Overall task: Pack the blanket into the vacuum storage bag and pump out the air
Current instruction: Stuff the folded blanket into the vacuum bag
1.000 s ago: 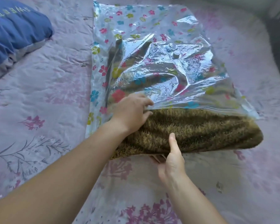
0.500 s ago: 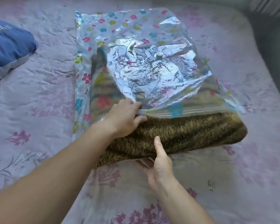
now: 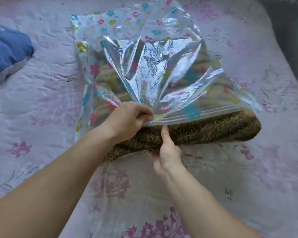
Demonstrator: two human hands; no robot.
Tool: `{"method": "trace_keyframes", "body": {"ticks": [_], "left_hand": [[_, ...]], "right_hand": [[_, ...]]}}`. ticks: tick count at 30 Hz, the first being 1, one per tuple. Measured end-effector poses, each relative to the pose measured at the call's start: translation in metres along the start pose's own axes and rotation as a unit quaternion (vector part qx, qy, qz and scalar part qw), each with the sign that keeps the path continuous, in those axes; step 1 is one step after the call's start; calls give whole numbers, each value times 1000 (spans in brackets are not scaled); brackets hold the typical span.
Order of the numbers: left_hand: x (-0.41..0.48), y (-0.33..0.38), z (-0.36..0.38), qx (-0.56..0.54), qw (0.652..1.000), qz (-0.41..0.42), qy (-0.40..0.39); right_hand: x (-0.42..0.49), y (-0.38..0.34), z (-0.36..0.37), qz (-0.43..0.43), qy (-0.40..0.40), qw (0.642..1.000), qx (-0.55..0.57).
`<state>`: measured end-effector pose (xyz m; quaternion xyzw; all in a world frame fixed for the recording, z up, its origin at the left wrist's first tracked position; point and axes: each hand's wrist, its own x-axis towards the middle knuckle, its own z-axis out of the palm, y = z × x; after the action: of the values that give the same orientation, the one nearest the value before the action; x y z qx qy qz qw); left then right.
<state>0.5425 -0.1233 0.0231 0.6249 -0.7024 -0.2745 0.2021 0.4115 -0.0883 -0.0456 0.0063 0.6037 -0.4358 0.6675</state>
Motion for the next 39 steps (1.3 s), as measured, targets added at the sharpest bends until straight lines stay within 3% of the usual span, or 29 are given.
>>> {"method": "trace_keyframes", "body": {"ticks": [4, 9, 14, 20, 23, 26, 31, 39], "left_hand": [[6, -7, -7, 9, 997, -25, 69], [13, -2, 1, 95, 994, -46, 26], [22, 33, 30, 121, 990, 66, 10], [86, 90, 72, 164, 977, 134, -29], [114, 109, 92, 220, 966, 121, -55], [126, 113, 99, 197, 976, 83, -43], [94, 125, 101, 175, 979, 73, -75], [-14, 178, 123, 177, 967, 115, -143]], "right_hand": [[17, -13, 23, 1, -49, 999, 15], [18, -21, -18, -26, -80, 996, 8], [39, -76, -71, -93, -56, 990, 87], [61, -134, -85, -63, -64, 987, 133], [71, -140, -89, -57, -6, 991, 118], [74, -137, -96, -87, 66, 990, 89], [43, -123, -120, -105, 75, 989, 74], [-34, -67, -216, -90, 96, 987, 95]]}}
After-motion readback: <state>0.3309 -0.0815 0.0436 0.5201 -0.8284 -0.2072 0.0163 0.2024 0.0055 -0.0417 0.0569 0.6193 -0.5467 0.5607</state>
